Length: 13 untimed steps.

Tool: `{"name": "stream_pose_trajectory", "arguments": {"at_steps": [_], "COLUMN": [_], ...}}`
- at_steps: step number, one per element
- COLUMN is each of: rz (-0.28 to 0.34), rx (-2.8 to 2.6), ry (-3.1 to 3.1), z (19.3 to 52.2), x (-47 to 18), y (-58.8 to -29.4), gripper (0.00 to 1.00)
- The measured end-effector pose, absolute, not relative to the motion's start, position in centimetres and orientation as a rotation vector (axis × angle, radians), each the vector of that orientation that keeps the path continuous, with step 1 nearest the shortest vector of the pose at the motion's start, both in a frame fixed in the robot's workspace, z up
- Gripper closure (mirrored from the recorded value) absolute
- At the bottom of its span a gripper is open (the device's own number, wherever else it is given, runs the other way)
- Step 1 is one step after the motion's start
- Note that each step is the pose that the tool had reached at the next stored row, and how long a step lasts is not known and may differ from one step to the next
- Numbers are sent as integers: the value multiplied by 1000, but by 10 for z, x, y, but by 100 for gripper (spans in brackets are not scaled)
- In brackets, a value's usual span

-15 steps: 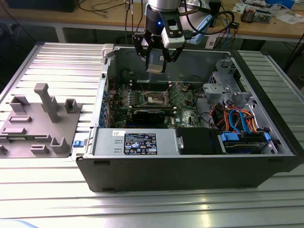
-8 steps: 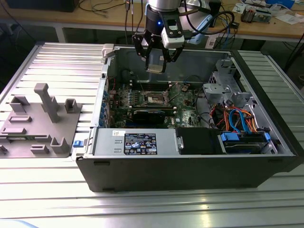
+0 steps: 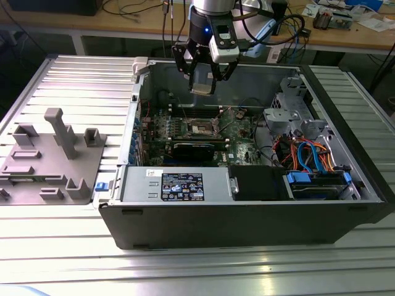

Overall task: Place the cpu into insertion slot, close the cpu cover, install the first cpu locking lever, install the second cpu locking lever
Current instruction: 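Place the cpu into insertion slot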

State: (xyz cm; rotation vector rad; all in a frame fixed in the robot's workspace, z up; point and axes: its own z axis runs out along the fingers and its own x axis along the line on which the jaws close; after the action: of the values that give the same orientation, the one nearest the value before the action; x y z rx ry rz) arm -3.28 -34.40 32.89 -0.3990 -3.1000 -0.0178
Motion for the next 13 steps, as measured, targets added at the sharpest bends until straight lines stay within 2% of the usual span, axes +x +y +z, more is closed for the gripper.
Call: {"name": "stream_pose_trajectory", "arguments": {"at_steps": [13], "rz": [-18], "rx": [-419], "ry": [-3097], "z": [329], "x": [-33], "y": [-344], "gripper": [46]}}
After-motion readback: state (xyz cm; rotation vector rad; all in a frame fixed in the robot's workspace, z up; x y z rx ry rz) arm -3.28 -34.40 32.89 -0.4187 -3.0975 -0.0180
